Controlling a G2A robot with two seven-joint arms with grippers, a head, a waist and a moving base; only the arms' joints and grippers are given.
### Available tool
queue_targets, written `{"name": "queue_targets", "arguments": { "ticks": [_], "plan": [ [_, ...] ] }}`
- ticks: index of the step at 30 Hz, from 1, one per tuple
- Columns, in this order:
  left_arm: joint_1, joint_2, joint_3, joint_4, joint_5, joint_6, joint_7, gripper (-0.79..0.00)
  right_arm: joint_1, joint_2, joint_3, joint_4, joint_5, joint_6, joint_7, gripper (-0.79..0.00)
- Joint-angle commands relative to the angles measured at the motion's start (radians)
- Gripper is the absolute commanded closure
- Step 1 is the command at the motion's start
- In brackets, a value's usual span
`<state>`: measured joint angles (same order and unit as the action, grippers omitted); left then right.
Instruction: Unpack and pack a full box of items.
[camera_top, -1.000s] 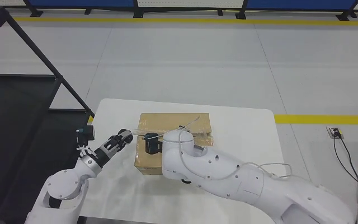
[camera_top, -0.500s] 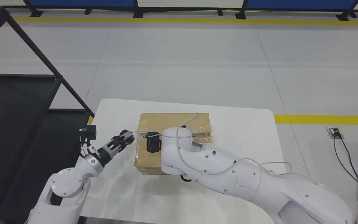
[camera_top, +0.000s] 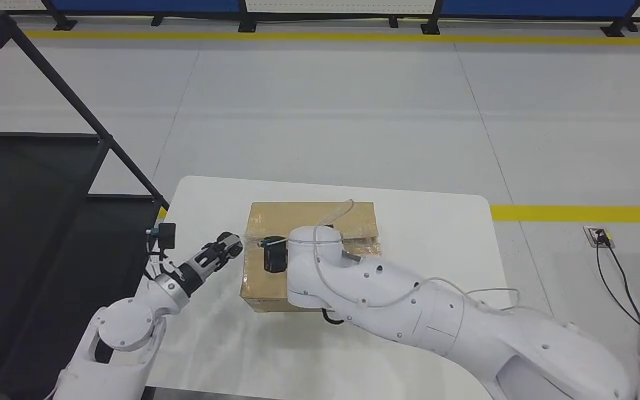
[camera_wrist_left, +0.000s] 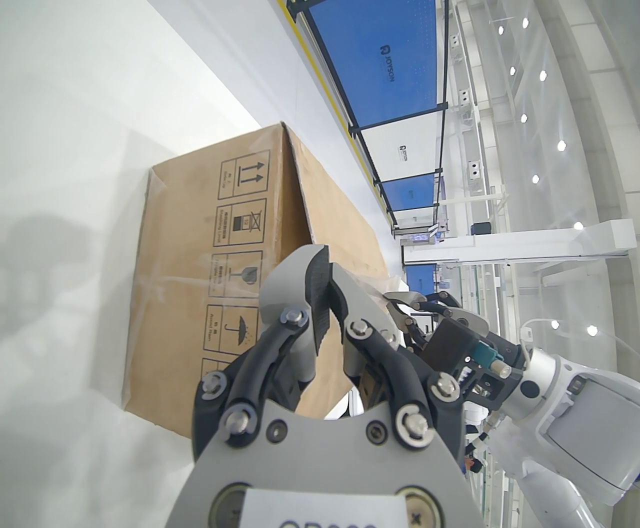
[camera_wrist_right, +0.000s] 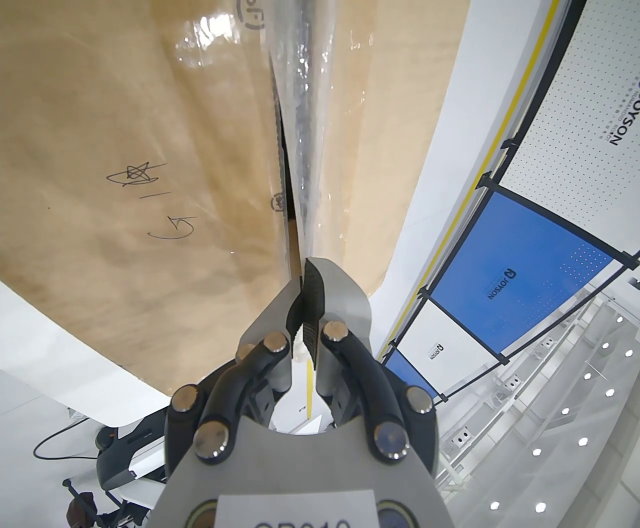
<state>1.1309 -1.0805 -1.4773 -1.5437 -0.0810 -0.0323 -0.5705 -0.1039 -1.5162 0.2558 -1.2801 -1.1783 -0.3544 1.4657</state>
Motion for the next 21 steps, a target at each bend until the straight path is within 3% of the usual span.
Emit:
{"name": "queue_targets", "arguments": {
  "ticks": [1,2,4,8,21],
  "plan": [
    [-0.004,0.000,0.002,0.004,0.000,0.001,-0.002,0.000,0.002,-0.001,-0.002,0.005,0.006,0.001,0.001,0.000],
    [-0.006,0.000,0.003,0.006,0.000,0.000,-0.003,0.000,0.003,-0.001,-0.003,0.008,0.010,0.000,0.000,-0.012],
    [-0.011,0.000,0.005,0.010,0.001,0.000,-0.006,0.000,0.006,-0.001,-0.005,0.013,0.017,-0.002,-0.002,-0.157],
    [-0.018,0.000,0.007,0.017,0.000,-0.002,-0.013,0.000,0.011,-0.002,-0.010,0.017,0.024,-0.003,-0.003,-0.219],
    [-0.027,0.001,0.007,0.033,-0.006,-0.011,-0.033,0.000,0.018,0.004,-0.005,0.018,0.033,0.003,0.003,-0.206]
  ]
}}
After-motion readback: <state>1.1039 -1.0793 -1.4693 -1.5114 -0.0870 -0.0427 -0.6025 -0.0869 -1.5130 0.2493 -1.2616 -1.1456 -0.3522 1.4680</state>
